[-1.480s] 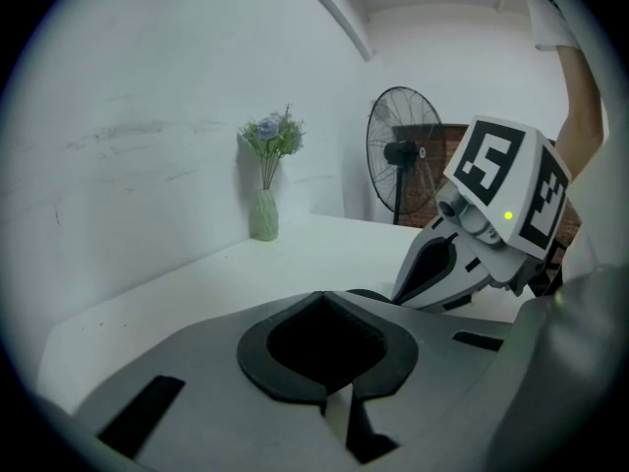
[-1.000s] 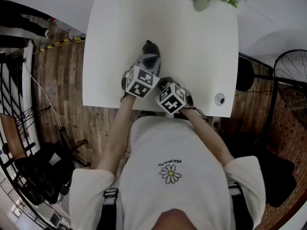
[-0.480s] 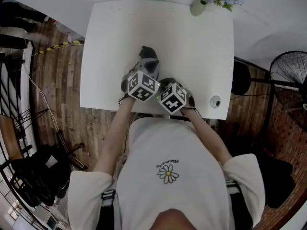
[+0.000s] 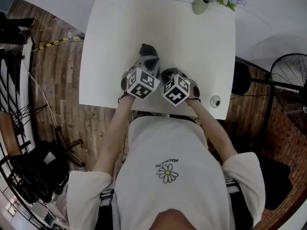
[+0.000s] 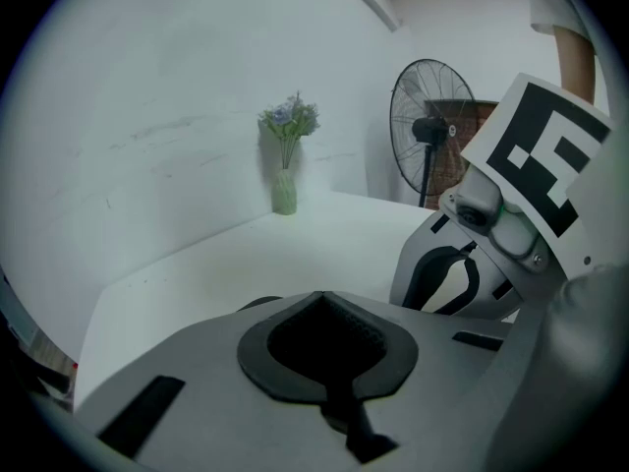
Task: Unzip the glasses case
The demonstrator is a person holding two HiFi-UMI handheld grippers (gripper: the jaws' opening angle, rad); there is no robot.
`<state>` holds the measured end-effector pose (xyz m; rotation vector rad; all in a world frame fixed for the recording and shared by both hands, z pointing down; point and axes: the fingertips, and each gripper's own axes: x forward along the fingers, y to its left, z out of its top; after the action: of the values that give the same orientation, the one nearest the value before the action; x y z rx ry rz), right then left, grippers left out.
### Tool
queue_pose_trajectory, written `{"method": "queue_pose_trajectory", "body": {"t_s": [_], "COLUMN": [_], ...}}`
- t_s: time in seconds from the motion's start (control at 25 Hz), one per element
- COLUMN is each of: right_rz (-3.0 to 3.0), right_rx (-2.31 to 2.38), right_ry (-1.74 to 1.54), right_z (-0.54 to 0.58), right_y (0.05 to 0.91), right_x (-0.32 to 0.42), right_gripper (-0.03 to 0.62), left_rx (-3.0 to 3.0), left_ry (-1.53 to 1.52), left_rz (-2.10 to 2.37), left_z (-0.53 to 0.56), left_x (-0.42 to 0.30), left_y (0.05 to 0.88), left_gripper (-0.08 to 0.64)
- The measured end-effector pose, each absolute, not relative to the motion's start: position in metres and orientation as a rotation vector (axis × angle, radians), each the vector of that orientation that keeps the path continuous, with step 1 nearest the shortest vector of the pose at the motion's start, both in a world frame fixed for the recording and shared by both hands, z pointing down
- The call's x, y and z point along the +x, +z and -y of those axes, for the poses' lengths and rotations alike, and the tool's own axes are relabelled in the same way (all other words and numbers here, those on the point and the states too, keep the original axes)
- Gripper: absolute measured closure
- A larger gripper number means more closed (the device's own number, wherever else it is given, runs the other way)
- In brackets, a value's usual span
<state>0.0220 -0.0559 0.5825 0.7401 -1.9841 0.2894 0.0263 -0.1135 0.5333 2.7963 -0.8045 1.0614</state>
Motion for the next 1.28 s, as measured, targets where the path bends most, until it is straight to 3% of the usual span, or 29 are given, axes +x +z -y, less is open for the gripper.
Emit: {"method": "queue_pose_trajectory", "body": {"t_s": [0.2, 0.44, 0.52, 0.56, 0.84, 0.92, 0.96, 1.28], "right_rz": [2.001, 2.157, 2.157, 2.150, 2.123, 2.100, 2.088, 2.007], "right_rx": [0.936, 0.448, 0.391, 0.375, 0.454, 0.474, 0.485, 0.600], "right_ry": [0.289, 0.199, 0.257, 0.273, 0.153, 0.099, 0.086, 0.219], "right_z": [0.118, 0.075, 0.053, 0.045, 0.045, 0.045, 0.045, 0.047], "right_y": [0.539, 0.540, 0.561, 0.570, 0.581, 0.582, 0.583, 0.584], "right_x": [0.060, 0.037, 0.023, 0.016, -0.006, -0.005, -0.005, 0.007], "right_gripper": [0.586, 0.579, 0.426, 0.419, 0.463, 0.550, 0.560, 0.584], "left_rx": [2.795, 2.784, 2.782, 2.782, 2.820, 2.828, 2.829, 2.835], "left_ry": [1.034, 1.004, 0.996, 0.994, 0.894, 0.894, 0.904, 0.935], "left_rz": [0.810, 0.802, 0.808, 0.811, 0.799, 0.794, 0.786, 0.800], "left_z": [0.114, 0.112, 0.113, 0.113, 0.113, 0.113, 0.113, 0.113], "left_x": [0.025, 0.022, 0.023, 0.023, 0.011, 0.010, 0.011, 0.018], "left_y": [0.533, 0.532, 0.531, 0.531, 0.528, 0.527, 0.528, 0.530], "left_gripper": [0.547, 0.546, 0.546, 0.546, 0.546, 0.546, 0.546, 0.546]}}
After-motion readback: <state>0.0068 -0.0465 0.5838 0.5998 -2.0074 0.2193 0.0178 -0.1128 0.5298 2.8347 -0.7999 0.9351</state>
